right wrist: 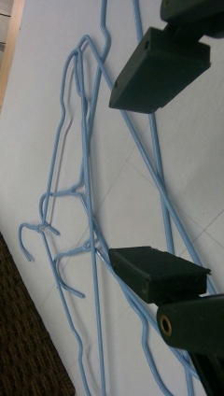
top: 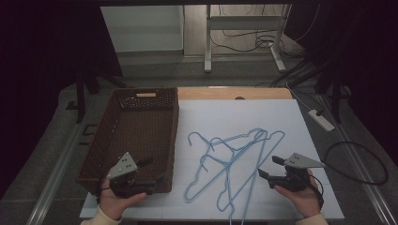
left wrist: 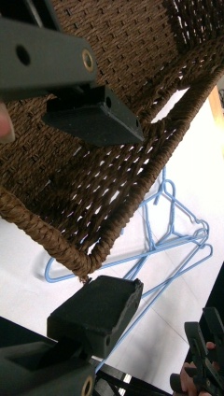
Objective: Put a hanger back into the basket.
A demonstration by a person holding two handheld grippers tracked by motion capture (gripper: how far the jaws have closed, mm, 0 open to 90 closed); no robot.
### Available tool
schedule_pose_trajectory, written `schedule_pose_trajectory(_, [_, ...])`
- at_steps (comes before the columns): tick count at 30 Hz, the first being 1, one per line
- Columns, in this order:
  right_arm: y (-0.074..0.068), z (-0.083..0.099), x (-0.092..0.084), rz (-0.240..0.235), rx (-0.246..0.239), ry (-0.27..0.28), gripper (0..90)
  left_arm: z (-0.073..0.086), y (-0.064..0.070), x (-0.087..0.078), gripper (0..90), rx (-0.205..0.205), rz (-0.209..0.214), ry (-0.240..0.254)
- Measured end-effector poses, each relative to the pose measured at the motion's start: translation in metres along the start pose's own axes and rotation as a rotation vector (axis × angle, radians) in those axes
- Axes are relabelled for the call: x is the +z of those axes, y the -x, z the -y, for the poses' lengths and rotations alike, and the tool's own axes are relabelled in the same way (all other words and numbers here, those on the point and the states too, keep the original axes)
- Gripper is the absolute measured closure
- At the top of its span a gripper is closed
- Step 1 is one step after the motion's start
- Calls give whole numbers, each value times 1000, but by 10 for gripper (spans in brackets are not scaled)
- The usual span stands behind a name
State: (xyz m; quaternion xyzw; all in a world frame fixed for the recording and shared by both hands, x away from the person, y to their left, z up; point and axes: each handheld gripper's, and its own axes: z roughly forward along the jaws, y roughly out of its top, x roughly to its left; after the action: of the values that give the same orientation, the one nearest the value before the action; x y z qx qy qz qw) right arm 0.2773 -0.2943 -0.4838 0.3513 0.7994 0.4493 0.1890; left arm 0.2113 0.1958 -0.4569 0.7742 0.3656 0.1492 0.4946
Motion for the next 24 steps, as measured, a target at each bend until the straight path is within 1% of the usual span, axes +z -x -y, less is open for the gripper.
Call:
schedule_pose_trajectory(8, [0, 0, 1, 0, -2, -3, 250, 0, 0, 0, 249, -1, 1, 2])
schedule_pose_trajectory(17, [0, -2, 4, -2, 8, -7, 255, 0, -1, -2, 250, -7, -10, 13])
schedule_pose_trajectory(21, [-1, -6, 7, -10, 1, -14, 256, 0, -3, -4, 251, -7, -14, 15])
schedule_pose_trajectory(22, [-2, -8, 7, -14, 6, -16, 254, 0, -3, -4, 251, -7, -15, 15])
schedule_pose_trajectory(24, [-4, -14, 9, -23, 2, -22, 253, 0, -3, -4, 251, -9, -15, 17])
